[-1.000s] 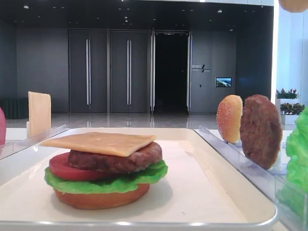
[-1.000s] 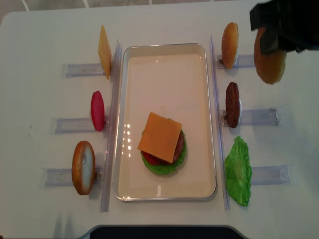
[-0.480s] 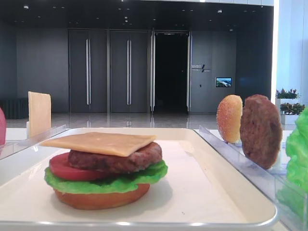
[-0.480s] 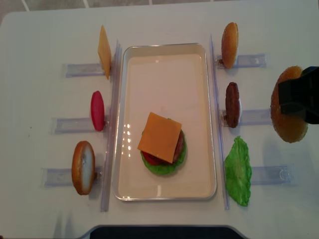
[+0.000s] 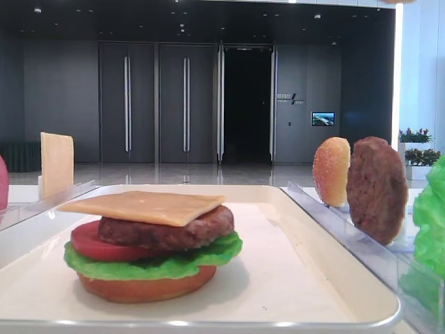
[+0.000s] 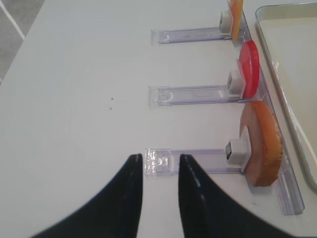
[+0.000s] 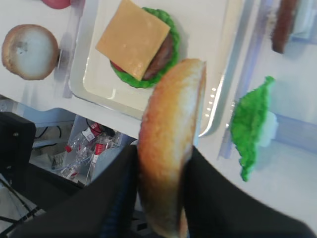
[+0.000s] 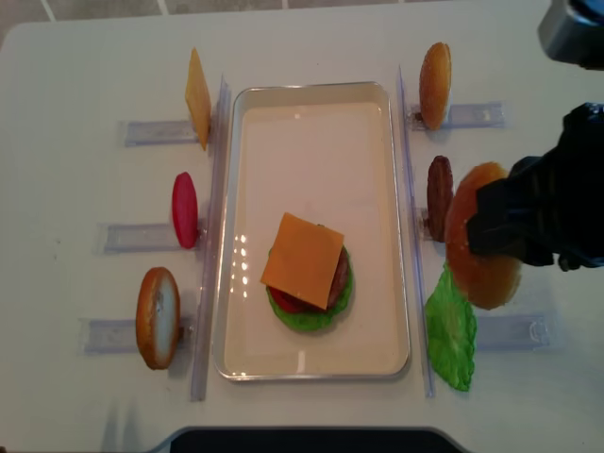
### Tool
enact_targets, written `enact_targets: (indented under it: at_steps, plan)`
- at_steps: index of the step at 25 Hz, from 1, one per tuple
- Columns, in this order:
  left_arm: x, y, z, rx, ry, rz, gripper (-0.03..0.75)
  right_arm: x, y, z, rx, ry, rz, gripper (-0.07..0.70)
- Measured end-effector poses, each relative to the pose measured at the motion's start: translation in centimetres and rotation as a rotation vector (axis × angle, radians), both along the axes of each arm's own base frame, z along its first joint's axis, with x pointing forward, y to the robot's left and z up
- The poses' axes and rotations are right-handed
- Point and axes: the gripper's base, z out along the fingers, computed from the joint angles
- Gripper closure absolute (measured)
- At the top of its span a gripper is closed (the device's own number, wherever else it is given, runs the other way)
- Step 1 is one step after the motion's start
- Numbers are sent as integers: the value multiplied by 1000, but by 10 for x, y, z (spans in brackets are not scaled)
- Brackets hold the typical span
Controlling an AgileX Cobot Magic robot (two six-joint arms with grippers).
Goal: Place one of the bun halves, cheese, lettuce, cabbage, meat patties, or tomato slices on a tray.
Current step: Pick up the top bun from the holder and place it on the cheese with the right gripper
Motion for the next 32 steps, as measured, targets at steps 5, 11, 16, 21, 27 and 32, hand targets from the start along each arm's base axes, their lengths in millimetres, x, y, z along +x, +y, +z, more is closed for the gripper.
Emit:
enact_targets:
  at_steps: [5, 11, 16, 21, 27, 32]
  plan:
    - [0, 0, 0, 0, 0, 0, 523, 4, 51, -19, 44, 18, 124, 401]
    - [0, 0, 0, 0, 0, 0, 523, 5, 101, -46, 124, 59, 270, 401]
    - [0, 0, 0, 0, 0, 0, 523, 17, 120, -55, 256, 42, 337, 401]
    - [0, 0, 0, 0, 0, 0, 523, 38, 122, -63, 318, 25, 317, 401]
    - [0, 0, 0, 0, 0, 0, 523, 54, 101, -94, 458, 38, 183, 401]
    - [0, 0, 0, 0, 0, 0, 523, 53, 87, -109, 687, 54, 115, 401]
